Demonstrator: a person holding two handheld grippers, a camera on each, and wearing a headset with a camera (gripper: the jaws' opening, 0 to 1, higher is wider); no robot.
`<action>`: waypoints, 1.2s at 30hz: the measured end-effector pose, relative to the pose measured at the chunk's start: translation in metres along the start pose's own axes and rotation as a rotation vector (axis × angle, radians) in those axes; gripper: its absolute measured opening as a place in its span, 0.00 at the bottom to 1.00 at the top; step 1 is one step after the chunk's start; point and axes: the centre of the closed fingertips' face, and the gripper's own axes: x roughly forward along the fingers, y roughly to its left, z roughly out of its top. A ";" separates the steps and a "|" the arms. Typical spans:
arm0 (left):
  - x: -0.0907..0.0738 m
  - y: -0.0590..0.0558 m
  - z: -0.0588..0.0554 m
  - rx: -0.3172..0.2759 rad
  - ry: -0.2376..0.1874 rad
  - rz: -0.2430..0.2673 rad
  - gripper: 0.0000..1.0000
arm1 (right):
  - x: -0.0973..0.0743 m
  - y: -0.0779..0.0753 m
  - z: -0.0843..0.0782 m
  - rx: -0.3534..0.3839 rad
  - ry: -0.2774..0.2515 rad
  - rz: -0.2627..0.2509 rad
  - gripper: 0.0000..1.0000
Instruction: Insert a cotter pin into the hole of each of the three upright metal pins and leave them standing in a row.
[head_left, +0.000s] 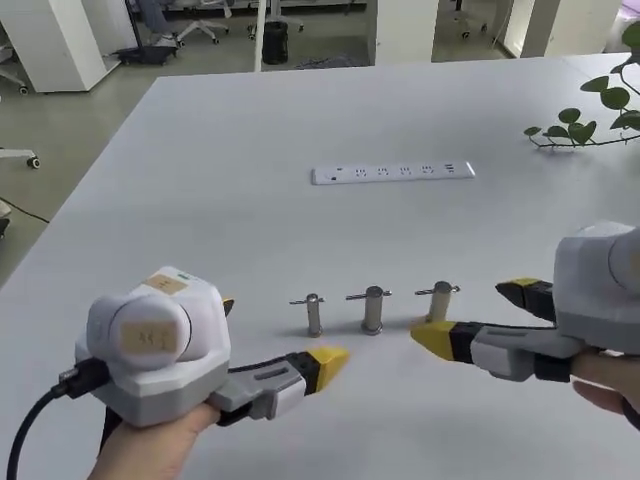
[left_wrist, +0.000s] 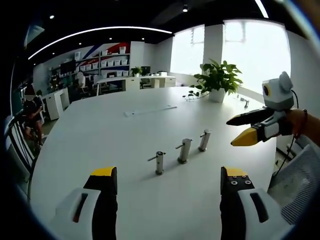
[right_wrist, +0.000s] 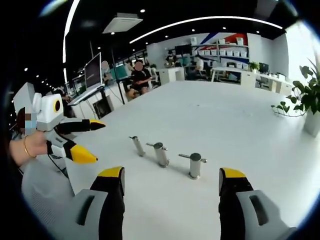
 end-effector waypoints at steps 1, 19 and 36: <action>-0.001 0.000 0.000 -0.002 0.001 0.000 0.87 | -0.001 0.000 0.000 0.007 -0.008 0.000 0.76; -0.011 -0.003 -0.002 -0.023 -0.006 0.000 0.99 | -0.004 0.008 -0.001 -0.034 -0.030 -0.003 0.86; -0.011 -0.003 -0.003 -0.007 0.012 0.003 0.99 | -0.008 0.005 -0.005 -0.028 -0.027 -0.022 0.85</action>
